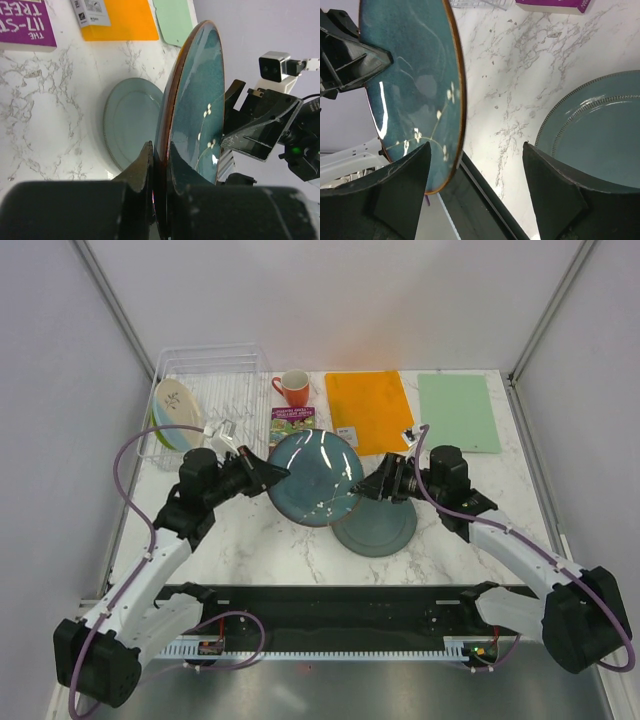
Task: Unload the plates from the dish rack
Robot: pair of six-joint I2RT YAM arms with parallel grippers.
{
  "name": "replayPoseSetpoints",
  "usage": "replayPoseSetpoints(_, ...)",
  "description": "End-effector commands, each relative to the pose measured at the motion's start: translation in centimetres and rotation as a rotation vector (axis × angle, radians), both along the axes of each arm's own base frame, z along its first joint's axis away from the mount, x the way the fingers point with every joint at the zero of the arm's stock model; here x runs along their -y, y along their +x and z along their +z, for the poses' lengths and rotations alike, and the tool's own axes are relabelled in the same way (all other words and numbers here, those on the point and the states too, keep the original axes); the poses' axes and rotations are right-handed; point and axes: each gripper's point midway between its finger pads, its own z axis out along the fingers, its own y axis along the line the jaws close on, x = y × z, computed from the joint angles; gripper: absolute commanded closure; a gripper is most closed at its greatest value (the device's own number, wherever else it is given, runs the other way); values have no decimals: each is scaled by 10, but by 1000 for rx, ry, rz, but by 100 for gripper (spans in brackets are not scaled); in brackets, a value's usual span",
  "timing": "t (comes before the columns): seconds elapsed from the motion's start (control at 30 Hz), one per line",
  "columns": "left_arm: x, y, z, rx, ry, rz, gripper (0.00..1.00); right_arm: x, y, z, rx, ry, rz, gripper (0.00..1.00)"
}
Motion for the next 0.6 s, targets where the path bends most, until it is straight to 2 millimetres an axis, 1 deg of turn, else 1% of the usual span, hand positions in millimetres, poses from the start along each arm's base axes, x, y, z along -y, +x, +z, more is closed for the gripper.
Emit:
replayPoseSetpoints(0.0, 16, -4, 49, 111, -158, -52, 98, -14, 5, 14, 58, 46, 25, 20)
replayPoseSetpoints(0.03, 17, -5, 46, 103, -157, -55, 98, -16, 4, 13, 55, 47, 30, 27)
replayPoseSetpoints(0.07, 17, -5, 45, 103, -157, -55, 98, -18, 4, 13, 56, 50, 34, 31)
replayPoseSetpoints(0.1, 18, -5, 43, 97, -159, -54, 98, -20, 3, 9, 47, 47, 40, 35)
replayPoseSetpoints(0.13, 19, -6, 40, 89, -158, -59, 98, -22, 3, 8, 48, 49, 44, 43)
replayPoseSetpoints(0.17, 20, -6, 39, 89, -161, -59, 98, -24, 4, 9, 51, 60, 47, 46)
replayPoseSetpoints(0.2, 21, -7, 38, 86, -164, -61, 98, -25, 3, 4, 38, 60, 51, 49)
replayPoseSetpoints(0.27, 23, -10, 32, 73, -165, -73, 98, -28, 3, 4, 39, 78, 71, 61)
replayPoseSetpoints(0.3, 23, -10, 32, 73, -167, -73, 98, -30, 3, 0, 25, 79, 81, 67)
replayPoseSetpoints(0.33, 24, -11, 28, 67, -165, -79, 98, -31, 2, -1, 25, 80, 92, 80)
replayPoseSetpoints(0.4, 26, -14, 29, 78, -176, -99, 98, -34, 2, -5, 14, 83, 110, 97)
replayPoseSetpoints(0.43, 27, -16, 25, 72, -178, -111, 98, -35, 1, -6, 10, 83, 116, 100)
replayPoseSetpoints(0.5, 30, -21, 23, 72, -178, -146, 98, -33, 4, -8, 12, 69, 96, 100)
replayPoseSetpoints(0.53, 31, -21, 21, 70, -175, -154, 98, -29, 7, -9, 26, 48, 70, 100)
replayPoseSetpoints(0.57, 32, -23, 17, 58, -169, -165, 97, -24, 7, -15, 7, 14, 43, 100)
